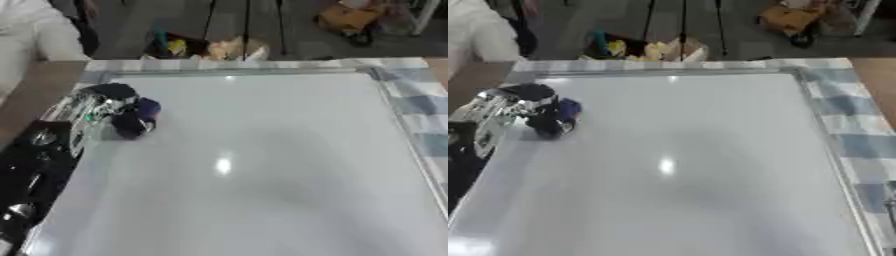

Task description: Wipe the whiteboard clean with a brush.

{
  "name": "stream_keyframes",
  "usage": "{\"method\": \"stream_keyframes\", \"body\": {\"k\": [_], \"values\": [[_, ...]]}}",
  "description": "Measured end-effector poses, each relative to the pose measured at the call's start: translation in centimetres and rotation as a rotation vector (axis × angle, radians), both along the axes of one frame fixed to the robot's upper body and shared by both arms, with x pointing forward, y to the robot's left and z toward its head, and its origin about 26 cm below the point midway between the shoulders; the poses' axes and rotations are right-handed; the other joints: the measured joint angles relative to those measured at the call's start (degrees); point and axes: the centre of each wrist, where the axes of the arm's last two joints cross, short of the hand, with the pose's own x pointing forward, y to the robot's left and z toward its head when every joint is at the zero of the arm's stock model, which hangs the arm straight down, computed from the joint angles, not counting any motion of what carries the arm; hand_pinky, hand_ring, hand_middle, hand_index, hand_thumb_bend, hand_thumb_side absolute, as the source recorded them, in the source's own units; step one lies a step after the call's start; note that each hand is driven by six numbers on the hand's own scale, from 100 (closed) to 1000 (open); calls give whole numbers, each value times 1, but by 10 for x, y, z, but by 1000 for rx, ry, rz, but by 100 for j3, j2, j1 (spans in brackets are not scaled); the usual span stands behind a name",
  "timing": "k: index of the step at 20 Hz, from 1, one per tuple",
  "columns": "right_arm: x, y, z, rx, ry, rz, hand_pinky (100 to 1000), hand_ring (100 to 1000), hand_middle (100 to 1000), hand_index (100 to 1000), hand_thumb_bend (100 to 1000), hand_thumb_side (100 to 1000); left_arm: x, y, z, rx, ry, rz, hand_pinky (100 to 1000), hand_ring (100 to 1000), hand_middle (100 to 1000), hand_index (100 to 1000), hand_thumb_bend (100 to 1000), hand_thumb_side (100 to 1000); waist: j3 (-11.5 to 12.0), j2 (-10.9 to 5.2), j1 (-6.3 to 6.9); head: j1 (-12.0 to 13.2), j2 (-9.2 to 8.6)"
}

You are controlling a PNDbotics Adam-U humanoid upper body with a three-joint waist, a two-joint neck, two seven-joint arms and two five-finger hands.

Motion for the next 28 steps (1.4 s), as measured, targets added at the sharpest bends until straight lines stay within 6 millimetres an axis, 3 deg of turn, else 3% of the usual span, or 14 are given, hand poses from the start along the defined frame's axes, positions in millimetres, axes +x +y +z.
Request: {"method": "stream_keyframes", "body": {"k": [7, 18, 28], "values": [[0, 0, 0, 3, 2, -2, 777, 859, 677, 794, 100, 876, -3, -10, 1, -2, 12, -44, 277, 376, 359, 624, 100, 674, 0, 1, -7, 0, 2], [0, 0, 0, 4, 1, -2, 777, 858, 678, 794, 100, 876, -4, -5, -2, -30, 7, -22, 271, 371, 354, 620, 100, 665, 7, 1, -5, -7, 2], [0, 0, 0, 8, -1, -6, 776, 858, 678, 794, 100, 876, -6, 34, -7, -65, -20, 101, 274, 373, 353, 621, 100, 647, 32, 1, -20, -39, 2]]}}
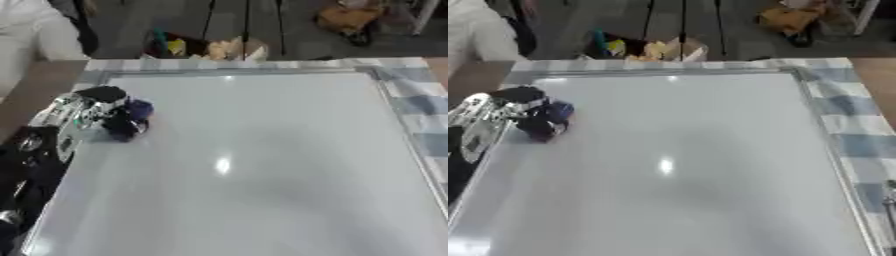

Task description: Wipe the whiteboard clean with a brush.

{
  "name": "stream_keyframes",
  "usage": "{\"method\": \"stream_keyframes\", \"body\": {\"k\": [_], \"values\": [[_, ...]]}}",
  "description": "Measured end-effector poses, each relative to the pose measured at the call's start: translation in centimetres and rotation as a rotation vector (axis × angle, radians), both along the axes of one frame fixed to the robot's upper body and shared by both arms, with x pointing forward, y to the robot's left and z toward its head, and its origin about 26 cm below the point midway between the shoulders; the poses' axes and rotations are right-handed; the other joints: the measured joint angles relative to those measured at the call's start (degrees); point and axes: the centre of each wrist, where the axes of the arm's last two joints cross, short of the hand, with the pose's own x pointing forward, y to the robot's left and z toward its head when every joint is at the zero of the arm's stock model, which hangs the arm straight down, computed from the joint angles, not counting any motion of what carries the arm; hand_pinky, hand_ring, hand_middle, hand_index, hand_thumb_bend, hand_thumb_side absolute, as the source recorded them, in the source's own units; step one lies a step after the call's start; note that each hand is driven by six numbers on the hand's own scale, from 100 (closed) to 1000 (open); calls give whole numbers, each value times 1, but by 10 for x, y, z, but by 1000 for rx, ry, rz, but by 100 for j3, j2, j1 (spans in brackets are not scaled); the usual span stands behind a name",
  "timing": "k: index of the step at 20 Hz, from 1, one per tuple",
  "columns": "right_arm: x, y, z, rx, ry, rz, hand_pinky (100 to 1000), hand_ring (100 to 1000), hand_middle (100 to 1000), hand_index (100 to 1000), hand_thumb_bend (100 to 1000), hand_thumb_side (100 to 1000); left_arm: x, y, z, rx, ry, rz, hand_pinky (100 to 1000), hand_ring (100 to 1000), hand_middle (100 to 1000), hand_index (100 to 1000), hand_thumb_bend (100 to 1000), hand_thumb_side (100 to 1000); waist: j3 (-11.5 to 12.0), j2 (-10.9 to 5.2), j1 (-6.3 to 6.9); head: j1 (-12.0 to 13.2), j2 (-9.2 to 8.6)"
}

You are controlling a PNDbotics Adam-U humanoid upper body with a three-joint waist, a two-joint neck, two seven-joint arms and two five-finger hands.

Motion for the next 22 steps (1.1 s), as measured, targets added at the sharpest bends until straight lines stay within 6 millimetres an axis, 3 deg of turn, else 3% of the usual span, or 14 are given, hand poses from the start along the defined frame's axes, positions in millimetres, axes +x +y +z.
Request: {"method": "stream_keyframes", "body": {"k": [22], "values": [[0, 0, 0, 1, -1, -1, 776, 859, 676, 794, 100, 878, 1, 38, -8, -13, -91, 182, 252, 360, 341, 619, 100, 641, -17, 6, -16, -13, -12]]}}
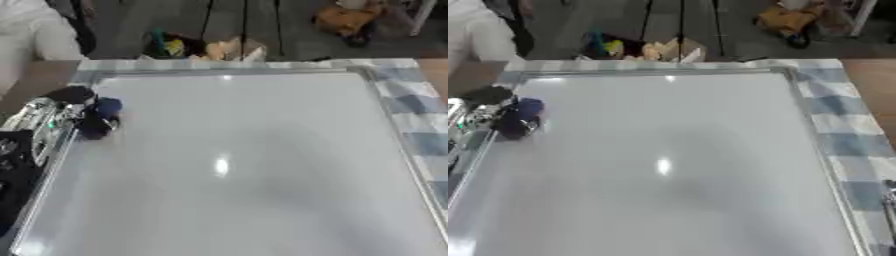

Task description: Wipe the whiteboard clean with a brush.

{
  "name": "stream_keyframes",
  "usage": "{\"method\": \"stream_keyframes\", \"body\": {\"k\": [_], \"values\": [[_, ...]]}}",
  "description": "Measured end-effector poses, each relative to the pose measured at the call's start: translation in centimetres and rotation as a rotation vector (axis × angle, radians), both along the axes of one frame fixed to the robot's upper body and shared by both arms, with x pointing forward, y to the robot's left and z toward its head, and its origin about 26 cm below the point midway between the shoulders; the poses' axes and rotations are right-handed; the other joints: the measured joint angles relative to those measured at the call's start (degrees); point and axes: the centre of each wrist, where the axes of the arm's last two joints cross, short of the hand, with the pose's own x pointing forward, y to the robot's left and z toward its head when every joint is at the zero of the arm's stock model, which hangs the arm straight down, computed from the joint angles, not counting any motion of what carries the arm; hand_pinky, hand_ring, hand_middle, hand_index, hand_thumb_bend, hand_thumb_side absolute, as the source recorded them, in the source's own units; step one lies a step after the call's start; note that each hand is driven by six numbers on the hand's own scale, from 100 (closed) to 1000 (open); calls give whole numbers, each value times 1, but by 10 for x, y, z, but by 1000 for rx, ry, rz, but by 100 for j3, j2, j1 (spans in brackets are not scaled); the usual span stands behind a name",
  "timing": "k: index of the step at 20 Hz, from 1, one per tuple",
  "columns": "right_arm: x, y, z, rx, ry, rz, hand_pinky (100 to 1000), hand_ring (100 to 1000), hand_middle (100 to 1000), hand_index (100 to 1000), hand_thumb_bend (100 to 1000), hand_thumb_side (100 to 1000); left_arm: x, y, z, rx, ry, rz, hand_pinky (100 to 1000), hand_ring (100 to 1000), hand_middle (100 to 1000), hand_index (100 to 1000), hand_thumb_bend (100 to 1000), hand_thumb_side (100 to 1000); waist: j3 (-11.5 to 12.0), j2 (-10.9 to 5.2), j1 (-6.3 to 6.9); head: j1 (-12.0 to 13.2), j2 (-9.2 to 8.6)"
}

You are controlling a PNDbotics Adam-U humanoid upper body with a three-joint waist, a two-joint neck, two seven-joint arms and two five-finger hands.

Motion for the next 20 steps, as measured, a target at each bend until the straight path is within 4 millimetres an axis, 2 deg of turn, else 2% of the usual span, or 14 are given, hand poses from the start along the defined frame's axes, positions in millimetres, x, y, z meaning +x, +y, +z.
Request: {"method": "stream_keyframes", "body": {"k": [20], "values": [[0, 0, -1, -1, 7, -1, 777, 859, 676, 794, 100, 879, 1, 11, -2, 17, -28, 55, 250, 357, 338, 618, 100, 634, -3, 3, 17, 3, -1]]}}
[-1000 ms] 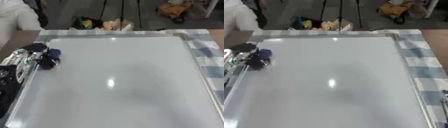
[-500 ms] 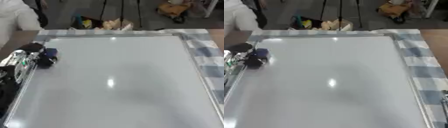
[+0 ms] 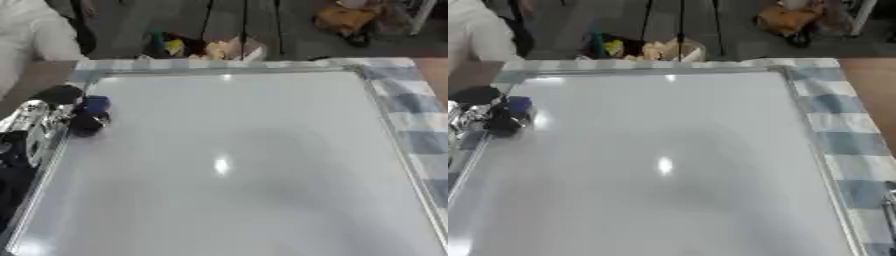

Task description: Wipe the whiteboard clean with a brush.

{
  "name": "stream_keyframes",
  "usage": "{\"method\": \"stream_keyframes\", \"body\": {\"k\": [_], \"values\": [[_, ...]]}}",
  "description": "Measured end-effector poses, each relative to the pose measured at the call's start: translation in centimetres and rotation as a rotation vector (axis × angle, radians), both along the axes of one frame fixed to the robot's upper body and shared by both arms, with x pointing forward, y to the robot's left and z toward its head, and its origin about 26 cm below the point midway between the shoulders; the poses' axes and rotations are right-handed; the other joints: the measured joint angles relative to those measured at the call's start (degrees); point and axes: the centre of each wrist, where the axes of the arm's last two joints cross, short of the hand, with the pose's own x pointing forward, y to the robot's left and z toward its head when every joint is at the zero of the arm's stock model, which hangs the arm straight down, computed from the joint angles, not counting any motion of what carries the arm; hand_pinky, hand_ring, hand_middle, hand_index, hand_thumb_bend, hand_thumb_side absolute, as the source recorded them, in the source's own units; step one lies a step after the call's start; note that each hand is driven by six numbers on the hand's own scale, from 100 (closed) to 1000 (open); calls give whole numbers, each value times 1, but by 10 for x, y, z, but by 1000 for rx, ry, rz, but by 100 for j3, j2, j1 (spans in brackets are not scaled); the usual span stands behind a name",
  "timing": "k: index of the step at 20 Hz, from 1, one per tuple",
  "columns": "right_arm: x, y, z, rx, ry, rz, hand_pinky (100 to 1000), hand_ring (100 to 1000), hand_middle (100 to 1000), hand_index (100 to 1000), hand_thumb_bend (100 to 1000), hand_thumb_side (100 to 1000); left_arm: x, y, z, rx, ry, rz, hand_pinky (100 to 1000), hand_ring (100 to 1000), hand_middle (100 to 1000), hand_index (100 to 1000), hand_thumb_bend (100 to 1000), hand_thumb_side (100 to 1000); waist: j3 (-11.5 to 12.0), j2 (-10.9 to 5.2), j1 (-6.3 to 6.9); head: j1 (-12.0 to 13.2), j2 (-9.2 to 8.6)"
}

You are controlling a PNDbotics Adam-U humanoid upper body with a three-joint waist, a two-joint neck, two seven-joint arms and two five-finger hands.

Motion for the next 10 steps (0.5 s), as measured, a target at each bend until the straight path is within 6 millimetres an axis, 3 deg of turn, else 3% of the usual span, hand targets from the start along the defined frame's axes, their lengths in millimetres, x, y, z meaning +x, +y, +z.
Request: {"method": "stream_keyframes", "body": {"k": [10], "values": [[0, 0, 0, -2, 2, 1, 777, 859, 676, 794, 100, 879, 2, -7, 5, 7, 32, -58, 246, 355, 335, 614, 100, 663, 0, 12, -3, 41, 0]]}}
